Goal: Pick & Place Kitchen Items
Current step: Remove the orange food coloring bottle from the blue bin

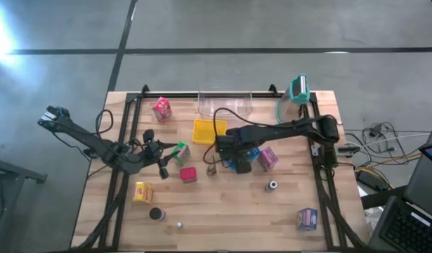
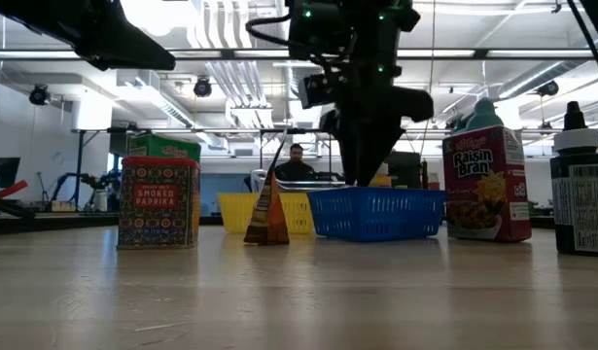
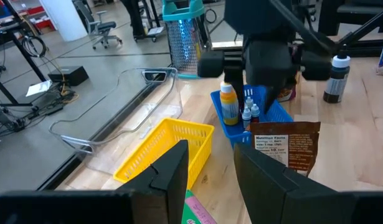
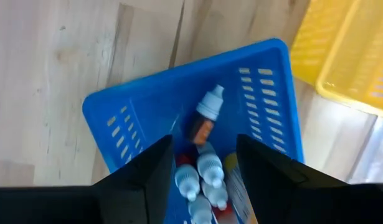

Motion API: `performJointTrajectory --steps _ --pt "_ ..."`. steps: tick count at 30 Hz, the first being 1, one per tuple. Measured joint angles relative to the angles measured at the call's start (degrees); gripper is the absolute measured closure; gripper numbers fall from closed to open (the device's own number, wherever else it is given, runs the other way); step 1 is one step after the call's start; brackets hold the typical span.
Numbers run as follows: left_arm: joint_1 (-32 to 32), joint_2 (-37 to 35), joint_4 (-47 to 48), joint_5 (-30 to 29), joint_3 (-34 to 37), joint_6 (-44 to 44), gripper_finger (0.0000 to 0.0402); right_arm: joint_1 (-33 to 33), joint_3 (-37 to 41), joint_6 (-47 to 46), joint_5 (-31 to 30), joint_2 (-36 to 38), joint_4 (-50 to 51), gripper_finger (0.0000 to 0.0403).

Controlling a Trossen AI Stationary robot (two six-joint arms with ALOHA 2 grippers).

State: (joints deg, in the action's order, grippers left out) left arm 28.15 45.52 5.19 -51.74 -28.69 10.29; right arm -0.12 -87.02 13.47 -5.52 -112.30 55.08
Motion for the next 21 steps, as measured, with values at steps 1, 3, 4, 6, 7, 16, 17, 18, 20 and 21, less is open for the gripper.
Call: performJointTrajectory --steps 1,3,4,6,7,16,17,18,20,21 --pt "0.0 0.0 0.0 0.0 0.0 0.0 0.0266 0.1 0.0 0.0 0.0 -0.5 -0.4 0.0230" --pt "0.0 0.0 0.0 0.0 0.0 0.0 0.0266 0.2 0.0 0.0 0.0 -1.7 -0.5 0.0232" --pt "0.0 0.0 0.0 0.0 0.0 0.0 0.0266 0.1 0.0 0.0 0.0 -2.2 -0.5 0.0235" --pt "0.0 0.0 0.0 0.0 0.0 0.0 0.0266 0.1 0.0 0.0 0.0 -3.0 -0.5 0.0240" --pt "0.0 0.0 0.0 0.0 0.0 0.0 0.0266 0.1 0.0 0.0 0.0 -3.1 -0.5 0.0244" --pt "0.0 0.0 0.0 0.0 0.0 0.0 0.0266 -0.4 0.3 -1.1 4.4 -3.0 -2.2 0.0259" --pt "0.0 0.0 0.0 0.0 0.0 0.0 0.0266 -0.5 0.4 -1.0 4.4 -3.0 -2.1 0.0258" --pt "0.0 0.0 0.0 0.0 0.0 0.0 0.0266 -0.6 0.6 -0.8 4.4 -3.1 -2.3 0.0256" --pt "0.0 0.0 0.0 0.0 0.0 0.0 0.0266 -0.8 1.0 -0.6 4.4 -3.1 -3.6 0.0251" --pt "0.0 0.0 0.0 0.0 0.0 0.0 0.0266 -0.9 1.2 -0.6 4.5 -3.1 -4.0 0.0248"
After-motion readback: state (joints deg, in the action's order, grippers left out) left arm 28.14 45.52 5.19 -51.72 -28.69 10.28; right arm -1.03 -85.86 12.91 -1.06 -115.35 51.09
